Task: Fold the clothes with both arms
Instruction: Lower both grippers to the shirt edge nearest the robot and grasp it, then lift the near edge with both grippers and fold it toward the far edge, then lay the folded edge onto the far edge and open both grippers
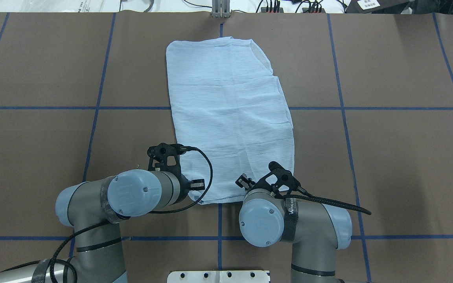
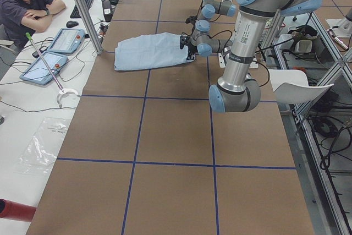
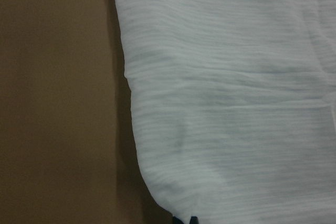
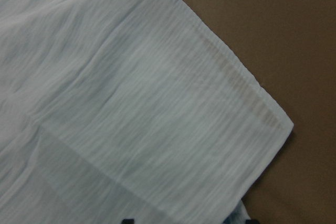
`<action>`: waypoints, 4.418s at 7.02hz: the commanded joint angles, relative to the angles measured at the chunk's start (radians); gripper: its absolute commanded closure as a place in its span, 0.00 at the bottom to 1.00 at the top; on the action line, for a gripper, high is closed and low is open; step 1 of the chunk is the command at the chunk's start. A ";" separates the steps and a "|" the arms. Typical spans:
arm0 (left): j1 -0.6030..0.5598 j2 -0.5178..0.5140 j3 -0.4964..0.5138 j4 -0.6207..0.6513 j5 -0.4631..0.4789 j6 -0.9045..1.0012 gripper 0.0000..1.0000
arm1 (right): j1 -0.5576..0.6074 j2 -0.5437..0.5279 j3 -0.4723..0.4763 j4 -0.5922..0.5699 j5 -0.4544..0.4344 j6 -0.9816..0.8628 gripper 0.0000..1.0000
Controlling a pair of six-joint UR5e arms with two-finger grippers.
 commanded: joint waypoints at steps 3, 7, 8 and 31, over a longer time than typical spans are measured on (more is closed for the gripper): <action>0.000 0.001 0.000 0.000 0.000 0.000 1.00 | 0.016 0.003 0.000 0.001 -0.021 0.018 1.00; -0.005 0.001 -0.059 0.009 -0.012 0.029 1.00 | 0.018 -0.012 0.124 -0.046 -0.018 -0.006 1.00; -0.009 0.013 -0.128 0.014 -0.012 0.066 1.00 | 0.003 -0.011 0.253 -0.172 -0.018 -0.008 1.00; -0.348 -0.344 0.558 -0.155 -0.014 0.244 1.00 | 0.328 0.354 -0.506 0.210 -0.059 -0.392 1.00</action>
